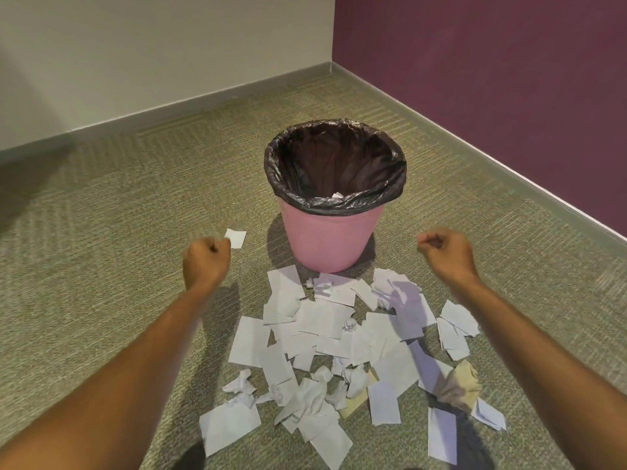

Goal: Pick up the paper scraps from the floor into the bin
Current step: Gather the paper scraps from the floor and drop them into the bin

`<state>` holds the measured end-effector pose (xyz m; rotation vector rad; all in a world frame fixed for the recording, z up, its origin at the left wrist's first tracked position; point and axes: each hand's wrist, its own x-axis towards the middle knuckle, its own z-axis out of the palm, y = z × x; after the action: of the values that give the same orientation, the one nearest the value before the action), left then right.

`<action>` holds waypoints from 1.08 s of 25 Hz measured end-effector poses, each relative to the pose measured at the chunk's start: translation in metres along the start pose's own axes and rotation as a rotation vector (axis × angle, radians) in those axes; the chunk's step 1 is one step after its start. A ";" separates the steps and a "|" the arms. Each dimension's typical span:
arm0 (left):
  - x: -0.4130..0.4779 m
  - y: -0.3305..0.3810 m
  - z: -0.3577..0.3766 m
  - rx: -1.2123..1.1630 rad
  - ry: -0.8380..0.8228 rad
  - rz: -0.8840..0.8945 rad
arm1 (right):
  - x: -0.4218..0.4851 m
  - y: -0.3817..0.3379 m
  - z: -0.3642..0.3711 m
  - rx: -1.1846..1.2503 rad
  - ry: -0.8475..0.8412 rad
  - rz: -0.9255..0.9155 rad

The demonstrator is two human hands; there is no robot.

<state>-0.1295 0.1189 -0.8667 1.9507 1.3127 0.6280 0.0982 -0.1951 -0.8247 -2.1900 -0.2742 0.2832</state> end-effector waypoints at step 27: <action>-0.079 -0.053 0.114 0.746 -0.644 0.403 | -0.025 0.106 0.093 -1.113 -0.583 -0.510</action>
<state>-0.1090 0.0271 -0.9819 2.7233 0.7832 -0.3924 0.0565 -0.1942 -0.9614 -2.9091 -1.6005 0.5616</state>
